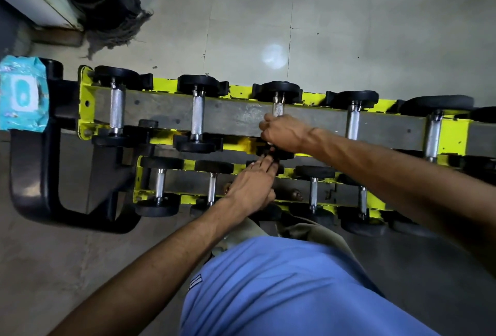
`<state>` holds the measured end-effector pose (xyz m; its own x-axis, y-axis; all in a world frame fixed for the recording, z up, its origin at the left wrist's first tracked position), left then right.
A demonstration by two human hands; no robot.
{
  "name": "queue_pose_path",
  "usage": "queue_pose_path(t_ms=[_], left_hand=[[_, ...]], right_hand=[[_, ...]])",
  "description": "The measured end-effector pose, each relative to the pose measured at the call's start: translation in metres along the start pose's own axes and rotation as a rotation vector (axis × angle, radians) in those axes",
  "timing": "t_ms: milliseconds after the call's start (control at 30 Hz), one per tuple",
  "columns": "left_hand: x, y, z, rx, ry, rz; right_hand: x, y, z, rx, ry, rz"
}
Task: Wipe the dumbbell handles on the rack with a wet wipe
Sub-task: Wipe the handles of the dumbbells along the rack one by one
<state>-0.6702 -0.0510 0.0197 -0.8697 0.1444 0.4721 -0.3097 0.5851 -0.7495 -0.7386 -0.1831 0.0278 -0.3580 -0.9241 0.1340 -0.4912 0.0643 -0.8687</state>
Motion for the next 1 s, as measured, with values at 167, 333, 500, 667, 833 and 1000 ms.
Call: queue_pose_path(t_ms=[167,333,500,667,833,1000], left_hand=[[-0.003,-0.013,0.001,0.048,-0.028,-0.088],[0.025,-0.018,0.008,0.119,-0.008,-0.095],[0.088,-0.003,0.044,0.146,0.041,-0.079],[0.165,0.037,0.08,0.079,0.023,-0.054],[0.194,0.069,0.1,0.02,-0.092,0.037],[0.208,0.066,0.101,0.004,-0.143,0.055]], right_hand=[[-0.002,0.02,-0.036,0.263,0.203,0.3],[0.037,0.053,-0.094,0.483,0.574,0.911],[0.1,0.093,-0.16,0.525,0.726,0.841],[0.128,0.112,-0.18,0.423,0.532,0.523],[0.117,0.127,-0.19,0.309,0.187,0.211],[0.141,0.111,-0.188,0.284,0.121,0.111]])
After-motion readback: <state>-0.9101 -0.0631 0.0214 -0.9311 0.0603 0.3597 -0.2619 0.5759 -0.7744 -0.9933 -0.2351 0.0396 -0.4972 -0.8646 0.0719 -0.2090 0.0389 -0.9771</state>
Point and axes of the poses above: each hand's wrist, its own z-axis towards the middle knuckle, its own y-axis out of the palm, x = y × z, the point moved 4 cm from there along z, towards the middle knuckle, and after that the axes turned 6 degrees about -z, right-handed, at the moved point
